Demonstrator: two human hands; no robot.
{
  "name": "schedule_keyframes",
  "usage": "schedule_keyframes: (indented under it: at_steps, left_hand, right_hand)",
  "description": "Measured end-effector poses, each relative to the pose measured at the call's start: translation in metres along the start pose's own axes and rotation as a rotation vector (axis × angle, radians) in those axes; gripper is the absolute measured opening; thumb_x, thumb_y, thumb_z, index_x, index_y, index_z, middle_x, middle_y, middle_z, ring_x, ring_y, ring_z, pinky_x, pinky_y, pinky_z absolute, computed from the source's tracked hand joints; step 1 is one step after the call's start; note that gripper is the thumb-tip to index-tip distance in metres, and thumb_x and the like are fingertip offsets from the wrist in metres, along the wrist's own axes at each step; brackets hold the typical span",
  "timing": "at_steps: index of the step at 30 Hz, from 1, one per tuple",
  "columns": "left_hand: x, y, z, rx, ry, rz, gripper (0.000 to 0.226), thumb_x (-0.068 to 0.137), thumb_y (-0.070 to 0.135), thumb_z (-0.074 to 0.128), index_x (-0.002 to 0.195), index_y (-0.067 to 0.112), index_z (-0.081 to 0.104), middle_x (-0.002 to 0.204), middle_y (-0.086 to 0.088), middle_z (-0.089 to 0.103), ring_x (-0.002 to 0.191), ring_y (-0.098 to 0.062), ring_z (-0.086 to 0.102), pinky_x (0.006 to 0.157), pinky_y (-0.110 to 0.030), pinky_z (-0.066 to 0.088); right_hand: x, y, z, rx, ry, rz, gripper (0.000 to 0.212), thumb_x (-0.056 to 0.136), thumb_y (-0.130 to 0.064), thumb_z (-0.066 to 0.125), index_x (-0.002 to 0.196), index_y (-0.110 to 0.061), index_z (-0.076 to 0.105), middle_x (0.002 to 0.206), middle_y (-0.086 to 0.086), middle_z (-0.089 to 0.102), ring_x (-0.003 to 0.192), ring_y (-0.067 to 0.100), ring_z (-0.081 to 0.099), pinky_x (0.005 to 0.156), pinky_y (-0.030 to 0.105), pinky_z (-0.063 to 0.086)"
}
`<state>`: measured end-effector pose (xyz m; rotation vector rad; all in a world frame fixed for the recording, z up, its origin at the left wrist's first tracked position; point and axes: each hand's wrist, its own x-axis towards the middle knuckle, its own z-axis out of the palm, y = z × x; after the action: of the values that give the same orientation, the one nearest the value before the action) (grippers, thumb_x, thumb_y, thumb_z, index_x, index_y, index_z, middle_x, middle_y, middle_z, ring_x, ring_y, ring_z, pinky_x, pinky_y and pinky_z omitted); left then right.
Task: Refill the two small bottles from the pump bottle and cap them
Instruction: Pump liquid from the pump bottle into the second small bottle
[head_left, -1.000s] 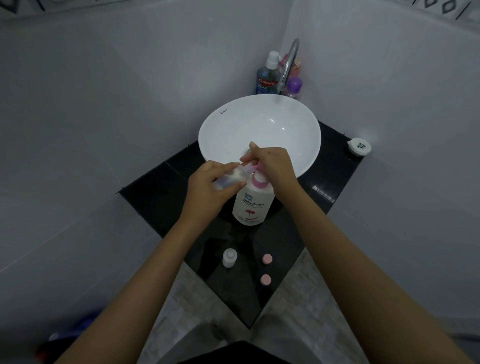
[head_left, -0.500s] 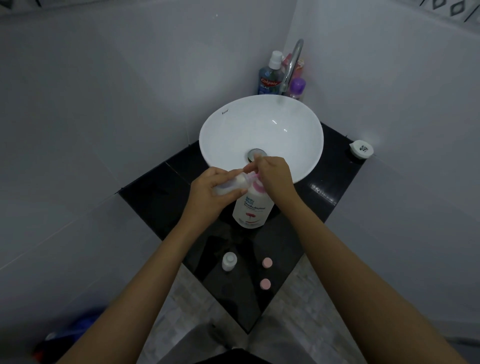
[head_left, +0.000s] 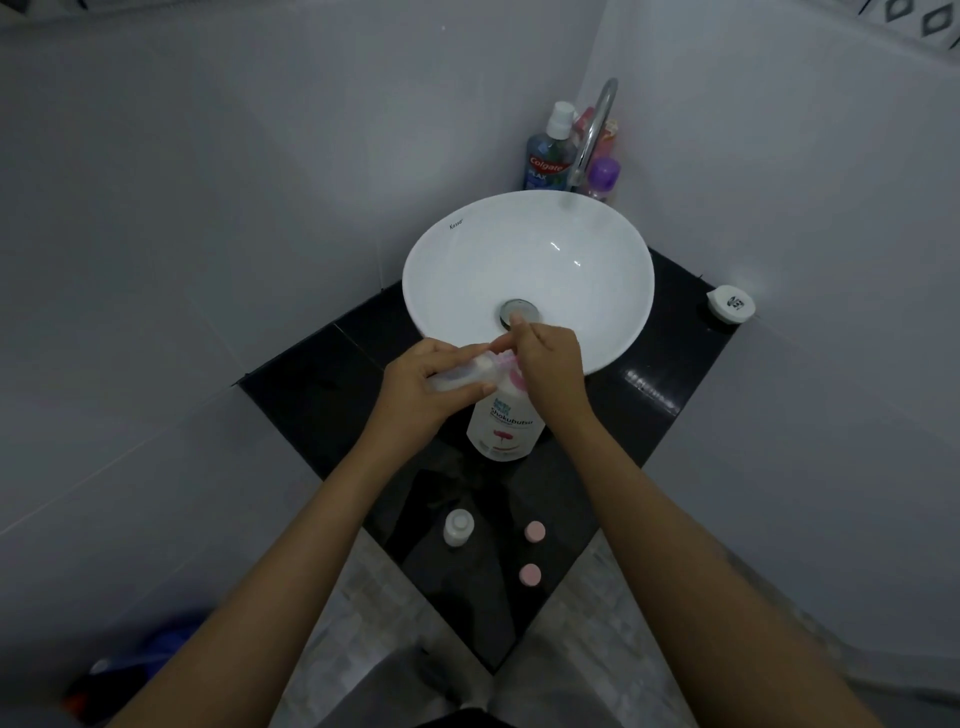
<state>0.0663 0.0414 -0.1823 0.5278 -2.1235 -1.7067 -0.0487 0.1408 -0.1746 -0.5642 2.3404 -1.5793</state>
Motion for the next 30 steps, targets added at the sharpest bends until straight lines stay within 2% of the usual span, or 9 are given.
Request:
schedule_keyframes:
  at_steps: [3, 7, 12, 15, 18, 21, 24, 27, 30]
  left_hand:
    - [-0.001, 0.003, -0.001, -0.014, 0.0, 0.003, 0.045, 0.072, 0.013, 0.078, 0.116, 0.014, 0.066, 0.109, -0.009, 0.064, 0.102, -0.013, 0.061, 0.086, -0.016, 0.051]
    - [0.002, 0.01, -0.002, -0.022, 0.018, 0.026, 0.046, 0.072, 0.015, 0.078, 0.116, 0.016, 0.066, 0.109, -0.008, 0.064, 0.103, -0.013, 0.061, 0.091, -0.022, 0.051]
    - [0.001, 0.01, -0.003, -0.025, 0.01, 0.026, 0.045, 0.072, 0.016, 0.078, 0.115, 0.023, 0.066, 0.107, -0.009, 0.063, 0.102, -0.014, 0.06, 0.09, -0.024, 0.052]
    - [0.002, 0.007, -0.002, -0.021, -0.004, 0.008, 0.044, 0.072, 0.015, 0.079, 0.114, 0.023, 0.067, 0.108, -0.011, 0.063, 0.102, -0.014, 0.061, 0.09, -0.025, 0.052]
    - [0.0, 0.004, 0.0, -0.015, -0.013, -0.005, 0.044, 0.072, 0.016, 0.079, 0.114, 0.02, 0.068, 0.111, -0.01, 0.064, 0.104, -0.012, 0.061, 0.087, -0.02, 0.052]
    - [-0.001, 0.005, -0.001, -0.016, -0.014, 0.008, 0.044, 0.073, 0.016, 0.078, 0.115, 0.02, 0.067, 0.11, -0.009, 0.064, 0.1, -0.006, 0.061, 0.085, -0.014, 0.051]
    - [0.0, 0.01, -0.003, -0.028, -0.011, 0.032, 0.045, 0.072, 0.016, 0.078, 0.116, 0.018, 0.067, 0.11, -0.009, 0.064, 0.101, -0.007, 0.061, 0.091, -0.02, 0.051]
    - [0.002, 0.012, -0.004, -0.014, -0.015, 0.048, 0.045, 0.072, 0.017, 0.079, 0.115, 0.023, 0.066, 0.108, -0.007, 0.064, 0.101, -0.008, 0.06, 0.089, -0.017, 0.05]
    - [0.001, 0.01, -0.003, 0.003, -0.024, 0.054, 0.044, 0.072, 0.019, 0.078, 0.113, 0.03, 0.065, 0.105, -0.006, 0.064, 0.098, -0.007, 0.06, 0.086, -0.015, 0.05]
  right_hand:
    - [-0.002, -0.006, -0.004, -0.022, -0.002, -0.026, 0.039, 0.098, -0.02, 0.047, 0.08, -0.002, 0.076, 0.069, 0.006, 0.07, 0.07, 0.016, 0.065, 0.075, 0.028, 0.051]
    - [-0.003, -0.021, -0.008, 0.222, 0.05, -0.017, 0.031, 0.095, -0.018, 0.054, 0.085, 0.005, 0.073, 0.077, 0.015, 0.072, 0.072, 0.016, 0.068, 0.073, 0.024, 0.056]
    - [-0.003, -0.013, -0.005, 0.109, 0.065, -0.044, 0.037, 0.097, -0.014, 0.049, 0.078, 0.005, 0.073, 0.058, -0.002, 0.063, 0.05, -0.005, 0.057, 0.055, 0.004, 0.041]
    - [0.0, -0.007, -0.005, 0.063, 0.019, -0.023, 0.04, 0.098, -0.017, 0.046, 0.08, 0.005, 0.074, 0.06, 0.002, 0.065, 0.053, -0.002, 0.058, 0.058, 0.01, 0.043]
    - [-0.003, 0.0, 0.0, 0.011, 0.018, -0.033, 0.041, 0.099, -0.02, 0.045, 0.079, 0.001, 0.075, 0.069, 0.014, 0.07, 0.064, 0.013, 0.062, 0.066, 0.025, 0.047]
    - [-0.004, -0.005, -0.004, 0.0, -0.019, -0.014, 0.038, 0.098, -0.023, 0.048, 0.08, -0.001, 0.075, 0.078, 0.016, 0.072, 0.072, 0.018, 0.064, 0.072, 0.029, 0.049]
    - [-0.002, -0.016, -0.011, 0.153, -0.046, 0.002, 0.033, 0.097, -0.021, 0.05, 0.086, 0.001, 0.073, 0.078, 0.01, 0.072, 0.072, 0.01, 0.067, 0.072, 0.019, 0.053]
    - [-0.003, -0.014, -0.008, 0.141, 0.031, -0.038, 0.036, 0.097, -0.017, 0.049, 0.079, 0.003, 0.073, 0.062, -0.001, 0.066, 0.054, -0.005, 0.06, 0.058, 0.004, 0.044]
    - [-0.002, -0.005, -0.005, 0.098, 0.051, -0.061, 0.042, 0.099, -0.016, 0.046, 0.076, 0.006, 0.073, 0.055, -0.003, 0.061, 0.049, -0.005, 0.056, 0.054, 0.004, 0.04]
